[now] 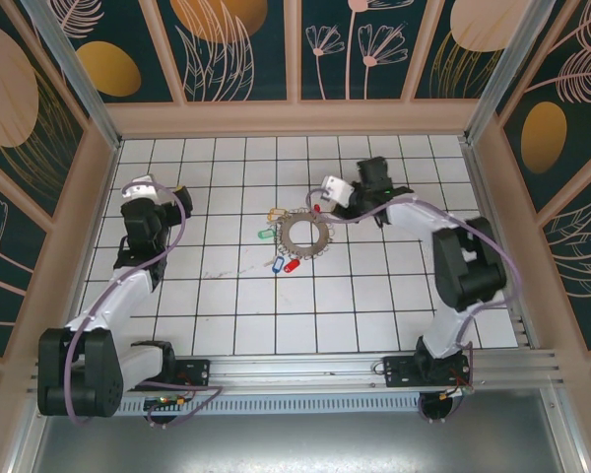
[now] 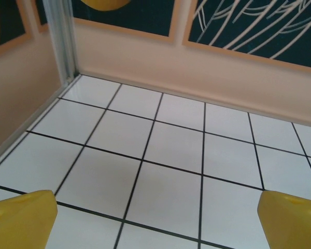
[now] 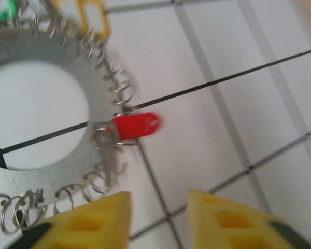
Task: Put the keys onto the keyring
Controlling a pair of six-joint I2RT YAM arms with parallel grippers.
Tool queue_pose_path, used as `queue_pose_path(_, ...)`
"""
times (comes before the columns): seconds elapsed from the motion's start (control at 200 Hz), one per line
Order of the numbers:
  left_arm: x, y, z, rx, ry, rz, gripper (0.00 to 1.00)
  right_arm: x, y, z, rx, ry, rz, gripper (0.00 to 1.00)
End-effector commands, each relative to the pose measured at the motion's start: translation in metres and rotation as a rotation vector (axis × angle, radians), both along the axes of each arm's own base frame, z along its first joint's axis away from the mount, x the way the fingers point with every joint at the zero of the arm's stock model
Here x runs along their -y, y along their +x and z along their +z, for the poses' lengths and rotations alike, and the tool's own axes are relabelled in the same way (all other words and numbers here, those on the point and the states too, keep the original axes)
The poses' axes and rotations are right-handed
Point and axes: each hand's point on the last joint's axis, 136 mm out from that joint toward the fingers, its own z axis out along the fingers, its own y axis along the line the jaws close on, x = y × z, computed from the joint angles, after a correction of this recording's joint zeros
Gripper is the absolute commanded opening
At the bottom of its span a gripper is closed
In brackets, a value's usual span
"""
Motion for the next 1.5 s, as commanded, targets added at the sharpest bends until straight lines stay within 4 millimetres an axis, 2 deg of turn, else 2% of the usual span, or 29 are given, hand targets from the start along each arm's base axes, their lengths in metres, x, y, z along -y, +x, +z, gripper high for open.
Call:
queue_pose_path(0.0,-0.017,-0.019,0.032,0.12,0.051,0.082,0.99,0.008,-0.014,0.099,0.158,0.244,-0.035,0.51)
queue_pose_path(0.04,-0.021,-0.025,0.038,0.15,0.067,0.1,0.99,0.017,-0.021,0.128,0.212,0.339,-0.076,0.55)
queue_pose_path(0.045,-0.021,-0.026,0.038,0.152,0.069,0.103,0.99,0.018,-0.022,0.132,0.219,0.351,-0.08,0.63)
queue_pose_path(0.05,-0.021,-0.027,0.039,0.156,0.071,0.104,0.99,0.02,-0.023,0.135,0.226,0.362,-0.086,0.8)
queue_pose_path(0.055,-0.022,-0.028,0.04,0.158,0.072,0.106,0.99,0.021,-0.024,0.138,0.232,0.374,-0.092,0.88)
queue_pose_path(0.06,-0.022,-0.028,0.04,0.161,0.074,0.106,0.99,0.022,-0.025,0.142,0.239,0.386,-0.099,0.94)
queue_pose_path(0.07,-0.023,-0.029,0.041,0.166,0.077,0.11,0.99,0.026,-0.027,0.146,0.246,0.407,-0.114,0.98)
queue_pose_path(0.145,-0.023,-0.038,0.046,0.205,0.094,0.109,0.99,0.05,-0.044,0.189,0.376,0.587,-0.224,0.99)
queue_pose_path(0.21,-0.019,-0.043,0.047,0.221,0.11,0.08,0.99,0.083,-0.061,0.218,0.504,0.773,-0.38,0.99)
queue_pose_path(0.26,-0.018,-0.049,0.048,0.231,0.122,0.072,0.99,0.118,-0.076,0.231,0.597,0.93,-0.548,0.99)
queue_pose_path(0.305,-0.018,-0.054,0.044,0.241,0.142,0.069,0.99,0.149,-0.09,0.232,0.655,1.066,-0.692,0.99)
queue_pose_path(0.355,-0.019,-0.059,0.042,0.25,0.151,0.078,0.99,0.176,-0.1,0.222,0.676,1.143,-0.824,0.99)
queue_pose_path(0.39,-0.02,-0.06,0.037,0.245,0.141,0.083,0.99,0.184,-0.103,0.209,0.673,1.124,-0.865,0.99)
queue_pose_path(0.49,-0.019,-0.054,0.011,0.176,0.063,0.087,0.99,0.195,-0.104,0.161,0.627,1.009,-0.929,0.99)
queue_pose_path(0.606,-0.022,-0.047,-0.018,0.151,-0.045,0.125,0.99,0.198,-0.112,0.111,0.621,0.917,-0.912,0.99)
queue_pose_path(0.741,-0.014,-0.039,-0.04,0.135,0.02,0.066,0.99,0.213,-0.116,0.059,0.566,0.898,-0.979,0.99)
queue_pose_path(0.791,-0.004,-0.032,-0.051,0.107,0.05,-0.001,0.99,0.217,-0.115,0.043,0.538,0.873,-0.999,0.99)
queue_pose_path(0.826,0.003,-0.029,-0.058,0.091,0.07,-0.045,0.99,0.214,-0.114,0.045,0.548,0.883,-0.972,0.99)
queue_pose_path(0.921,0.018,-0.014,-0.059,0.088,0.124,-0.145,0.99,0.208,-0.1,0.044,0.512,0.901,-0.923,0.99)
queue_pose_path(0.961,0.018,-0.012,-0.053,0.122,0.133,-0.145,0.99,0.204,-0.093,0.042,0.504,0.884,-0.901,0.99)
queue_pose_path(1.016,0.018,-0.007,-0.05,0.151,0.151,-0.146,0.99,0.211,-0.083,0.031,0.486,0.878,-0.946,0.99)
queue_pose_path(1.051,0.016,-0.005,-0.054,0.148,0.158,-0.136,0.99,0.213,-0.08,0.023,0.474,0.878,-0.963,0.99)
queue_pose_path(1.101,0.01,-0.002,-0.061,0.148,0.153,-0.102,0.99,0.215,-0.077,0.026,0.505,0.891,-0.959,0.99)
queue_pose_path(1.136,0.008,-0.001,-0.067,0.141,0.144,-0.094,0.99,0.215,-0.075,0.018,0.465,0.87,-0.98,0.99)
queue_pose_path(1.221,0.003,-0.007,-0.066,0.17,0.131,-0.08,0.99,0.218,-0.064,0.014,0.443,0.852,-1.008,0.99)
queue_pose_path(1.261,0.005,-0.005,-0.067,0.159,0.136,-0.091,0.99,0.219,-0.054,0.005,0.389,0.827,-1.032,0.99)
queue_pose_path(1.311,0.005,-0.004,-0.068,0.155,0.135,-0.092,0.99,0.229,-0.04,0.0,0.368,0.812,-1.109,0.99)
queue_pose_path(1.496,0.005,-0.004,-0.069,0.152,0.134,-0.09,0.99,0.23,-0.041,0.0,0.367,0.814,-1.114,0.99)
